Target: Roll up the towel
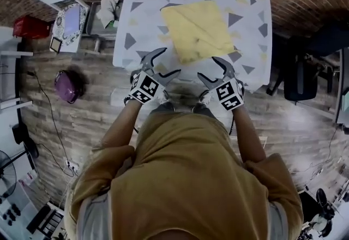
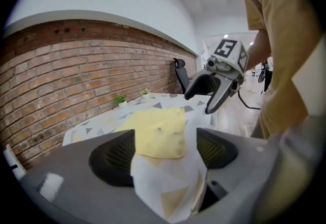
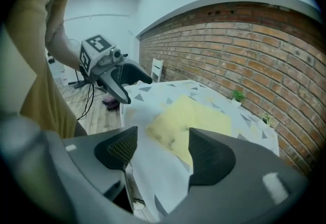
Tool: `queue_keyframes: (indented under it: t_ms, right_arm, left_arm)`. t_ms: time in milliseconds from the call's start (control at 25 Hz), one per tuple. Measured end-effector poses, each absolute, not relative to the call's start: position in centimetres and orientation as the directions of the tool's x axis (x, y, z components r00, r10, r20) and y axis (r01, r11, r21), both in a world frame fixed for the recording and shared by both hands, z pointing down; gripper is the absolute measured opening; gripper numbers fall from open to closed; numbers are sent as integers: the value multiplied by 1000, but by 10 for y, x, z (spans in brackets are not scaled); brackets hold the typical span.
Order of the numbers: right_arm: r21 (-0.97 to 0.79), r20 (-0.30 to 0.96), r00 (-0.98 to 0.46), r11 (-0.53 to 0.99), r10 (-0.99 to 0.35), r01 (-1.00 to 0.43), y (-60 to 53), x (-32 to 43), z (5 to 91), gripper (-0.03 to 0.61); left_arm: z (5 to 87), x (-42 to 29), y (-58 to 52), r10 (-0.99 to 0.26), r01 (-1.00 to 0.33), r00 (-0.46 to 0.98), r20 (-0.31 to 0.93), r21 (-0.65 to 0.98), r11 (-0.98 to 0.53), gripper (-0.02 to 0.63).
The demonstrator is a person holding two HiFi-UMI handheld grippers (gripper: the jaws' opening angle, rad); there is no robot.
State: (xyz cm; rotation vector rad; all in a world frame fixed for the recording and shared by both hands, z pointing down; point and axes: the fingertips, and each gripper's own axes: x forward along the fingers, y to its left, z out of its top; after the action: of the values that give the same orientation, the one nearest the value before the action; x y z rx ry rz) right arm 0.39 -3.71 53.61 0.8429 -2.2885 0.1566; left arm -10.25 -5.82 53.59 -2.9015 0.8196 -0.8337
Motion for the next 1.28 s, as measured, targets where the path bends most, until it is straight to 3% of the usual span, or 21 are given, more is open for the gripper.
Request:
queue_keyframes:
  t_ms: [80, 400, 800, 1000, 1040, 1280]
  right_arm:
    - [137, 689, -537, 814, -488, -564, -43, 7, 561, 267]
    - [184, 806, -481, 919, -345, -349, -56, 12, 612, 197]
    - [130, 827, -491, 942, -275, -310, -62, -8, 632, 179]
    - [99, 840, -478, 939, -257, -330, -58, -8, 643, 178]
    - [97, 840, -478, 938, -257, -334, -57, -8, 643, 178]
    - [129, 832, -484, 943, -272, -307, -54, -12, 640, 176]
  left_arm:
    - [555, -87, -61, -447, -448, 718, 534, -138, -883, 396]
    - [617, -42, -60, -305, -361, 638, 707, -76, -930, 269]
    - [646, -46, -55, -255, -361, 572, 780, -40, -932, 214]
    - [647, -45, -50, -220, -363, 598, 771, 15, -932, 134]
    - [646, -47, -51, -225, -373, 598, 769, 19, -928, 93]
    - [635, -54, -52, -218, -335, 628, 747, 6, -942, 83]
